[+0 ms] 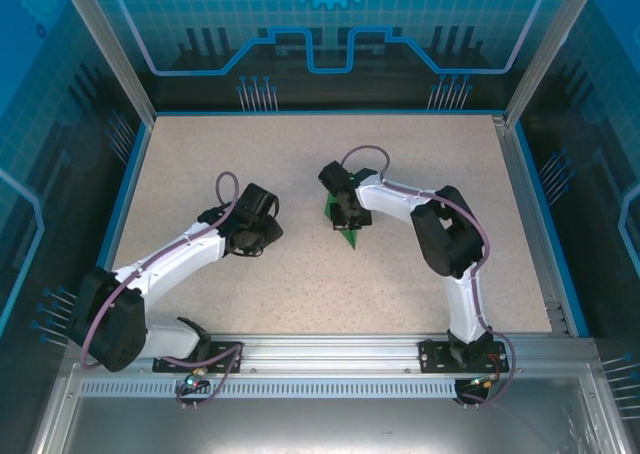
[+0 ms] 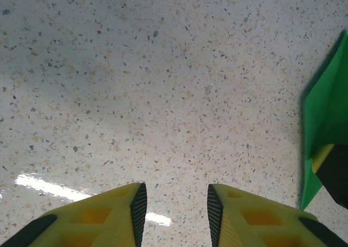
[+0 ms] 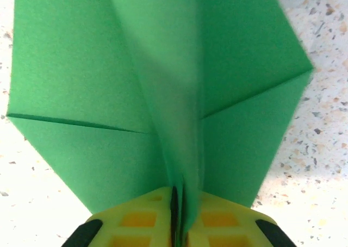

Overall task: Fold a paper plane with a square sheet of paper (pick it up from the middle)
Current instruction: Move a paper plane to the center of the table.

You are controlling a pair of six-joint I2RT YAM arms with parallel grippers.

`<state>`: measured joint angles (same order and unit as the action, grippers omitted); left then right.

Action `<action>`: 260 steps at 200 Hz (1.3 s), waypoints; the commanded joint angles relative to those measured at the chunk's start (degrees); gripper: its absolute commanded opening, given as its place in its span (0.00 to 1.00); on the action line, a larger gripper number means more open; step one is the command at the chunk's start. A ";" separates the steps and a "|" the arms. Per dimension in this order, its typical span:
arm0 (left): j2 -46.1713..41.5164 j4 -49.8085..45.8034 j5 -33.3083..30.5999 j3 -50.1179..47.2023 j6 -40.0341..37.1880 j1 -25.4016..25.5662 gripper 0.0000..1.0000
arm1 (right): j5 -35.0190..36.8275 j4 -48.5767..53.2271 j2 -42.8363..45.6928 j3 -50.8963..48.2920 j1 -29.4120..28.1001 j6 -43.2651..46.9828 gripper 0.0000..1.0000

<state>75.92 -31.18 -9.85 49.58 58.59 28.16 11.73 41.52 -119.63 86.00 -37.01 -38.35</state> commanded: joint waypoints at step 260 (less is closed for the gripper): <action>-0.01 -0.18 -1.32 2.54 -5.84 -0.49 0.43 | -0.01 4.51 13.99 0.37 1.23 -0.61 0.60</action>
<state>78.00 -30.65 -9.28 49.91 55.29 28.01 8.78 43.07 -111.50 85.65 -36.40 -40.56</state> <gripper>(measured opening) 0.422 0.596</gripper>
